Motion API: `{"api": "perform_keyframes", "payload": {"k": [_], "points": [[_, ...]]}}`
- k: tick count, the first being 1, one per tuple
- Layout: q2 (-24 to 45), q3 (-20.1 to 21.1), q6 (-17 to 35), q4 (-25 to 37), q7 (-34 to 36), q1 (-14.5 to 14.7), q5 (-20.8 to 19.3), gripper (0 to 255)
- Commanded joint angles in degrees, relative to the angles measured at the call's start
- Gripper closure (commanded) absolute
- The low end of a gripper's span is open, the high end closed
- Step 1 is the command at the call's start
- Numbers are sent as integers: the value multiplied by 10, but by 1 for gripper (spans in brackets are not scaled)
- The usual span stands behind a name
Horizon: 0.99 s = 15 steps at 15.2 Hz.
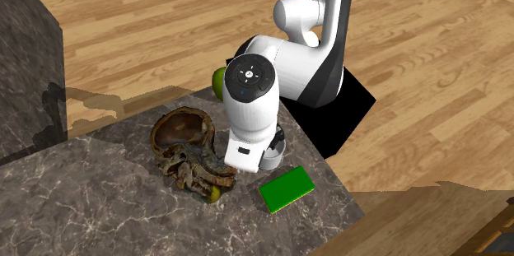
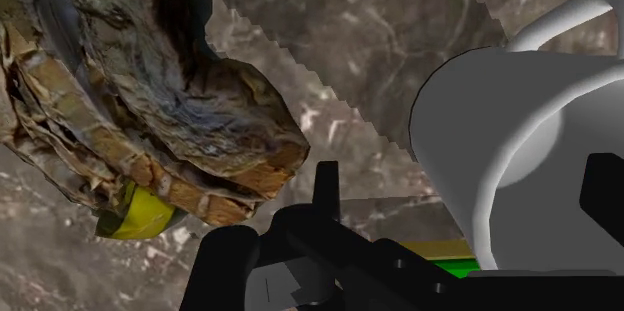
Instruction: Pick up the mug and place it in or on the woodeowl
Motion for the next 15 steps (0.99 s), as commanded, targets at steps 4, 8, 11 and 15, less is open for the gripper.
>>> {"api": "perform_keyframes", "payload": {"k": [4,8,11,15], "points": [[0,0,0,0,0,0,0,255],[0,0,0,0,0,0,0,255],[0,0,0,0,0,0,0,255],[-22,2,-31,14,12,0,-15,255]]}}
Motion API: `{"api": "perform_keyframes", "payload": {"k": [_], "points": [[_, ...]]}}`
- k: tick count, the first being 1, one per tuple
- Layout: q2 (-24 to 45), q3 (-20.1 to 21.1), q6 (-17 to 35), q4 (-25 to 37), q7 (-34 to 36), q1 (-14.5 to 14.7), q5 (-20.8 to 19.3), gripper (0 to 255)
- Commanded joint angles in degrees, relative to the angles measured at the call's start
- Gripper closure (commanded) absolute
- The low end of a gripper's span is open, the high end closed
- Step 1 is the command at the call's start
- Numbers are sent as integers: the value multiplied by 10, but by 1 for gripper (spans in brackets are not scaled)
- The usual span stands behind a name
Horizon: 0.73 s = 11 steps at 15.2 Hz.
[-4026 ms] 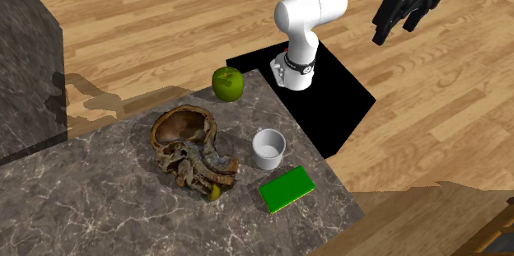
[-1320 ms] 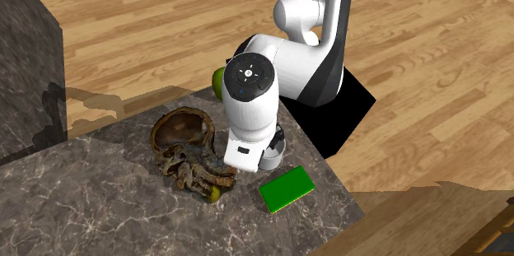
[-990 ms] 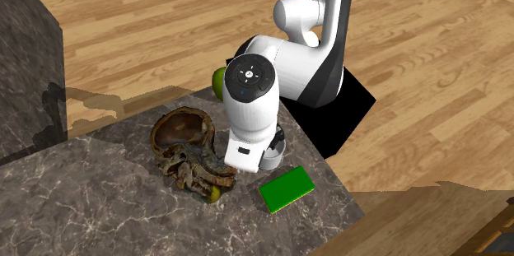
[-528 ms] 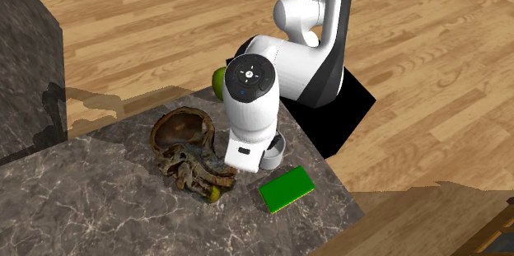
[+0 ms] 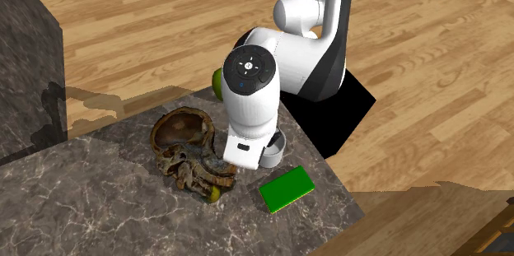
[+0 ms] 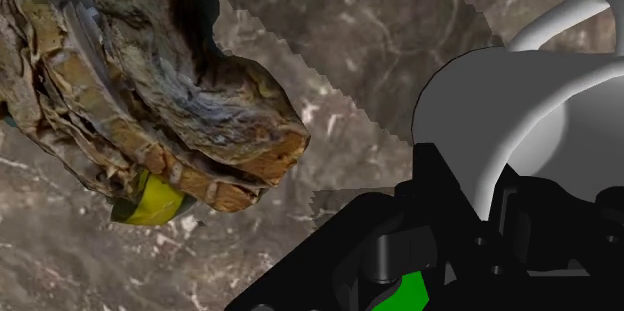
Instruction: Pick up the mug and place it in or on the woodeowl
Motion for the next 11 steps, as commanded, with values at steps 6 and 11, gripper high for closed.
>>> {"api": "perform_keyframes", "payload": {"k": [6,11], "points": [[-34,6,-57,29,17,0,-20,255],[-52,11,-96,53,25,0,-30,255]]}}
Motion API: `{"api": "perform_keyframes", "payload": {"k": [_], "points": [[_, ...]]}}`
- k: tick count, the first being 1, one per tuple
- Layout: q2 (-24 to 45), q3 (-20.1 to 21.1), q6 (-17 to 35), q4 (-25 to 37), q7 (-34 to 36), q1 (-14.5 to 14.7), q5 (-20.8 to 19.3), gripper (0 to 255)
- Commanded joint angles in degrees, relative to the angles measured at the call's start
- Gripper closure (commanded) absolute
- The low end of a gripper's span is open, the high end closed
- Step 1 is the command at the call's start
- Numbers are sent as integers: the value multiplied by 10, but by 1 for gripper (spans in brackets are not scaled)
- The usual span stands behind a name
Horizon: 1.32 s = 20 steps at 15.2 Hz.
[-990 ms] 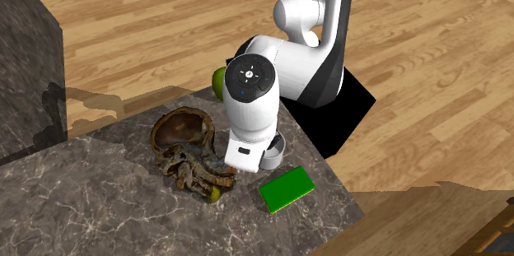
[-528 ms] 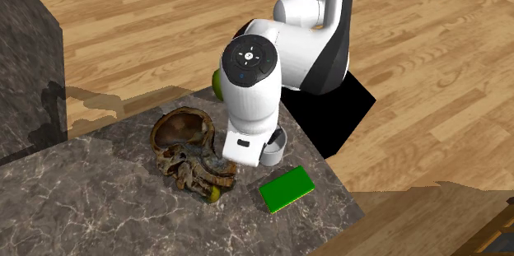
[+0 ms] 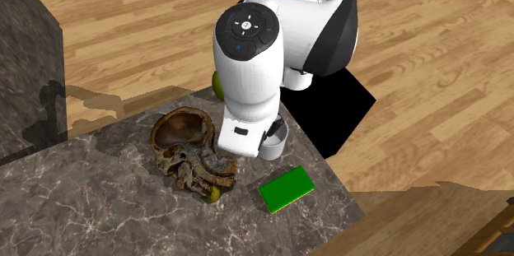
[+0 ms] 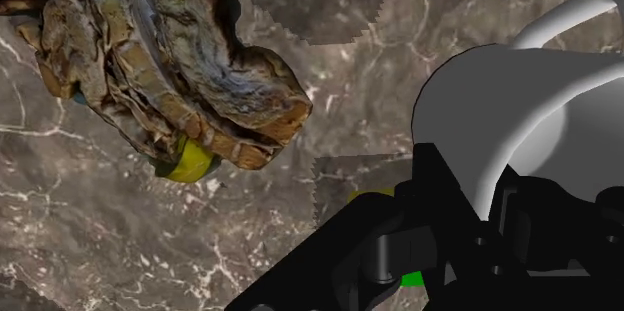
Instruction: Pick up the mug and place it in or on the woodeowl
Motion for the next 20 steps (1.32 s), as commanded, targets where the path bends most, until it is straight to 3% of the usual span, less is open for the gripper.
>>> {"api": "perform_keyframes", "payload": {"k": [1,18,20], "points": [[-8,3,-16,9,4,0,-4,255],[-40,18,-143,108,15,3,-15,255],[-19,-3,-148,133,-19,-6,-9,255]]}}
